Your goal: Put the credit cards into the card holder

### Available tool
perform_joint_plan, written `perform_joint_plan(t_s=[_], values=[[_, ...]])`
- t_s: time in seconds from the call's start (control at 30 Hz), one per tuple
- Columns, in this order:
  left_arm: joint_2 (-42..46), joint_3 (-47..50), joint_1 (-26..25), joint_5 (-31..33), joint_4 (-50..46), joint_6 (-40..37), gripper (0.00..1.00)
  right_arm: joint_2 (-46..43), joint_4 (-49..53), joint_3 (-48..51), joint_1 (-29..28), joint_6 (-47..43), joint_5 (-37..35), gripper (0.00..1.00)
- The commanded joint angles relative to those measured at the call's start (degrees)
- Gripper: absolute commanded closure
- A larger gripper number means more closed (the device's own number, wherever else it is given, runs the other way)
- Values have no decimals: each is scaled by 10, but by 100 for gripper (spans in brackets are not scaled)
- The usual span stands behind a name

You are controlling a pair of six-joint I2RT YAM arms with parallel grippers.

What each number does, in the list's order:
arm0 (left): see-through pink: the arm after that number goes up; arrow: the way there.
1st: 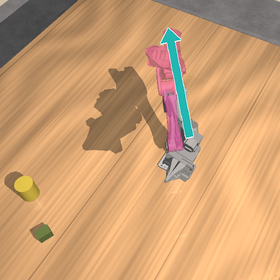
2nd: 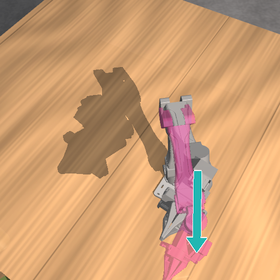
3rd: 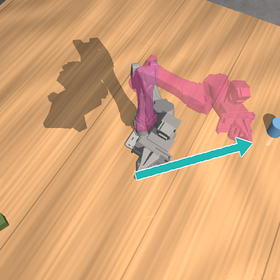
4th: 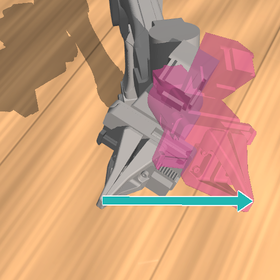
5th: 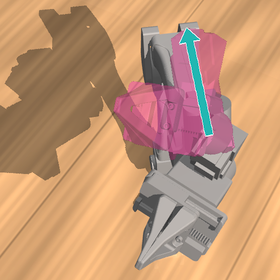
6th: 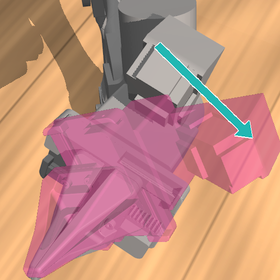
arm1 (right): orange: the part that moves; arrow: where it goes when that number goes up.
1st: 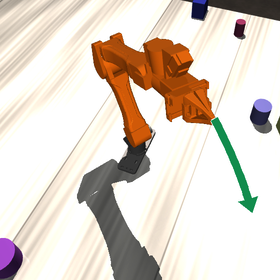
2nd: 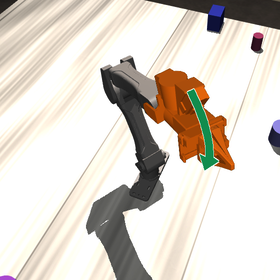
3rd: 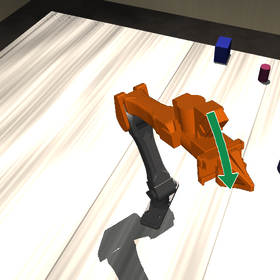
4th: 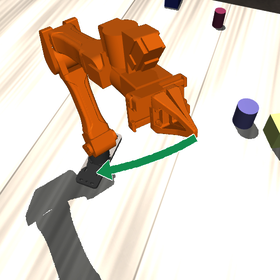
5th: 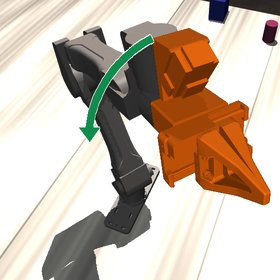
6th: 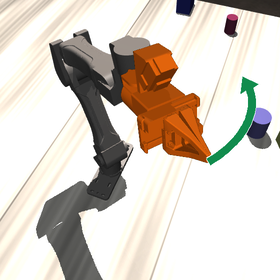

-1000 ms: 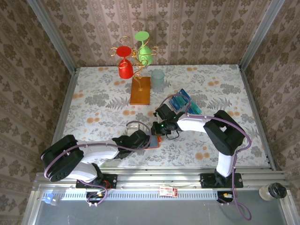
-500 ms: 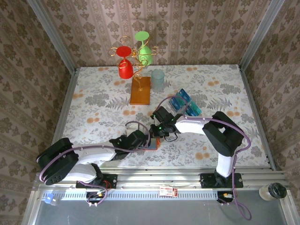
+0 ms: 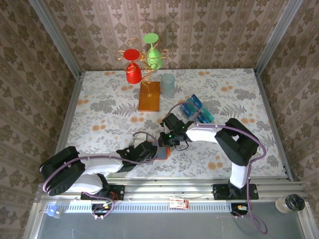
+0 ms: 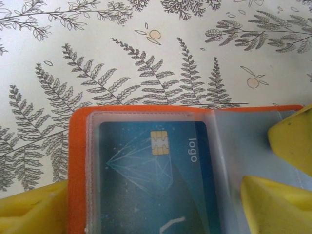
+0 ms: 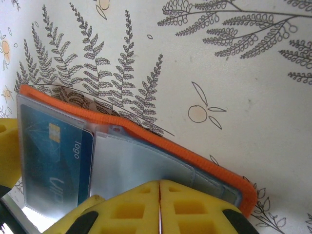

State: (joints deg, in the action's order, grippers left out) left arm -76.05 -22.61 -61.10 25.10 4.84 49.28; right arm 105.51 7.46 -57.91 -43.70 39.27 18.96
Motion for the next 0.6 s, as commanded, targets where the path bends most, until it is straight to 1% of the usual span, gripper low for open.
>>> perform_joint_plan(t_s=[0.0,0.2,0.3,0.4,0.57], values=[[-16,11,-2,-13,6,3,20,-4,5,-11,2,4,9,88],[-21,12,-2,-12,9,5,25,-38,6,2,13,9,0,75],[-21,13,-2,-10,10,6,27,-49,0,13,14,15,-6,71],[-23,15,-2,-10,13,7,28,-53,-9,26,15,22,-7,68],[-23,17,-2,-10,15,7,29,-49,-17,37,16,25,-8,68]])
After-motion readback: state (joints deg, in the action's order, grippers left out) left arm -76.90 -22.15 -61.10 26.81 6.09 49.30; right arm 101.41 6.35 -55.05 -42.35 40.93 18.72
